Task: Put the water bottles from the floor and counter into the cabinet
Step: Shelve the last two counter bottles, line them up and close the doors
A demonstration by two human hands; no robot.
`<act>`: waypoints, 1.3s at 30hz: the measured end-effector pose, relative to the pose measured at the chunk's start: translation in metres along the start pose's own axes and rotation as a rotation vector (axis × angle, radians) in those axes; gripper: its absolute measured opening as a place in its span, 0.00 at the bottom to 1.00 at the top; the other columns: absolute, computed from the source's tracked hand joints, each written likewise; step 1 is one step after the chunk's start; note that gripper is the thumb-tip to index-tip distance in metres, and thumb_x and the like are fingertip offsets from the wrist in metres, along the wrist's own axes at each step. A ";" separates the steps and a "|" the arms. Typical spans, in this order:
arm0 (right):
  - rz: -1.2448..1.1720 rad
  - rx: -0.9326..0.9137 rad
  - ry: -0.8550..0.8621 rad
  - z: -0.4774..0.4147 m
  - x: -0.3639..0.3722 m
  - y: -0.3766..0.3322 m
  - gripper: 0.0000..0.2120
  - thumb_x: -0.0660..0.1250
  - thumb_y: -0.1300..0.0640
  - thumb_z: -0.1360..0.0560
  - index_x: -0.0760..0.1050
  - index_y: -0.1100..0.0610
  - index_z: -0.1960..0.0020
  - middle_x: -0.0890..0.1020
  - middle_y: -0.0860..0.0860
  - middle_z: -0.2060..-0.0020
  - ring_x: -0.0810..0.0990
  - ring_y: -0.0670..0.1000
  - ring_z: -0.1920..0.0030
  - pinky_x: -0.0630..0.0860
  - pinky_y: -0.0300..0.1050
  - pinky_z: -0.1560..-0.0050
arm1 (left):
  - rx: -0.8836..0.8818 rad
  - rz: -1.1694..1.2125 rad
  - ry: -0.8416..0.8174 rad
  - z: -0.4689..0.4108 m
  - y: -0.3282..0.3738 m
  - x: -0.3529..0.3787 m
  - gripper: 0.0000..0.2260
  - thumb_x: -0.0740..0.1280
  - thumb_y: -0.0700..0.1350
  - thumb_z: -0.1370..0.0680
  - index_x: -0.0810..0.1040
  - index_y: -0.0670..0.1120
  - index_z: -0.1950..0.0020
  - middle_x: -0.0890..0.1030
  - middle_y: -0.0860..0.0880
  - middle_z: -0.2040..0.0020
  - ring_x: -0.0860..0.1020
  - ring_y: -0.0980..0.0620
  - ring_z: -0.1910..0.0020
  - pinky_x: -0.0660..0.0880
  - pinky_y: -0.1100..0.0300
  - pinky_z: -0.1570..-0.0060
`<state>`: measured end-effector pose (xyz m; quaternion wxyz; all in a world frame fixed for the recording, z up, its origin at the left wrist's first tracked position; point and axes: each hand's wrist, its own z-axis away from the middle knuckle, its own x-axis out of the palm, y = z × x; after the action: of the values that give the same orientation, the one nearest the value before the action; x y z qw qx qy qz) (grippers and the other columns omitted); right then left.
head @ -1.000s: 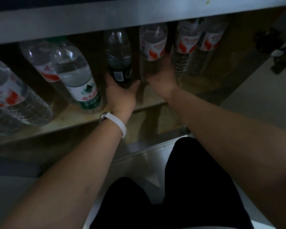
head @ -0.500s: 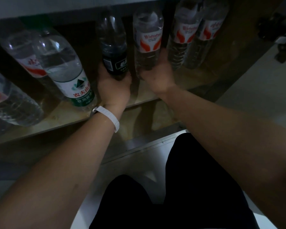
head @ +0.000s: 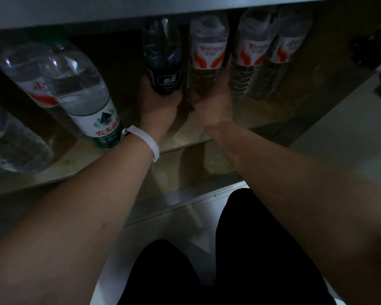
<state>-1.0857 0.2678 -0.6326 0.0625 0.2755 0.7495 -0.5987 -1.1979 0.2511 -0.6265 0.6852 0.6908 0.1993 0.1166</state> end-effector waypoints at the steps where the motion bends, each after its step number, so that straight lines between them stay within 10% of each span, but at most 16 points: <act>1: -0.021 0.002 0.011 0.000 0.001 0.000 0.32 0.74 0.53 0.29 0.65 0.60 0.31 0.79 0.56 0.41 0.78 0.53 0.42 0.71 0.38 0.48 | -0.002 0.001 -0.006 -0.001 0.000 0.000 0.32 0.74 0.37 0.30 0.69 0.44 0.28 0.77 0.49 0.36 0.75 0.52 0.37 0.73 0.53 0.35; 11: -0.063 -0.005 -0.082 -0.002 -0.009 0.003 0.33 0.75 0.55 0.29 0.63 0.60 0.30 0.76 0.55 0.37 0.74 0.49 0.39 0.70 0.39 0.40 | 0.014 0.039 -0.063 -0.005 -0.006 0.003 0.31 0.73 0.34 0.28 0.67 0.45 0.28 0.75 0.52 0.38 0.73 0.57 0.39 0.73 0.67 0.42; 18: -0.091 0.061 -0.143 0.008 -0.026 -0.009 0.35 0.73 0.53 0.29 0.62 0.54 0.27 0.75 0.50 0.35 0.73 0.44 0.38 0.71 0.41 0.38 | 0.031 -0.007 -0.020 0.019 -0.010 -0.014 0.34 0.75 0.45 0.30 0.68 0.51 0.25 0.77 0.53 0.32 0.75 0.54 0.33 0.72 0.50 0.32; 24: -0.008 0.044 -0.091 0.038 -0.019 -0.018 0.33 0.68 0.44 0.34 0.68 0.51 0.31 0.74 0.50 0.36 0.73 0.49 0.36 0.74 0.52 0.36 | 0.215 -0.114 0.106 0.078 -0.009 -0.056 0.15 0.69 0.41 0.25 0.76 0.51 0.40 0.80 0.51 0.45 0.78 0.55 0.44 0.74 0.65 0.43; 30: 0.005 -0.030 -0.350 0.072 0.000 -0.032 0.23 0.68 0.50 0.25 0.69 0.54 0.33 0.76 0.50 0.41 0.75 0.47 0.43 0.73 0.42 0.44 | 0.306 -0.163 0.227 0.112 -0.022 -0.106 0.09 0.67 0.46 0.25 0.77 0.49 0.46 0.80 0.44 0.50 0.80 0.48 0.50 0.79 0.50 0.49; 39: -0.083 -0.087 -0.657 0.097 0.035 -0.068 0.39 0.75 0.47 0.30 0.59 0.52 0.25 0.72 0.49 0.31 0.71 0.47 0.34 0.73 0.47 0.36 | 0.153 0.000 0.379 0.079 -0.014 -0.152 0.21 0.66 0.42 0.21 0.66 0.44 0.28 0.74 0.47 0.33 0.74 0.53 0.34 0.73 0.54 0.33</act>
<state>-1.1707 0.1805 -0.6154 0.2883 0.0342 0.7246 -0.6251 -1.3011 0.1133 -0.6265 0.5808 0.7066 0.3329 0.2293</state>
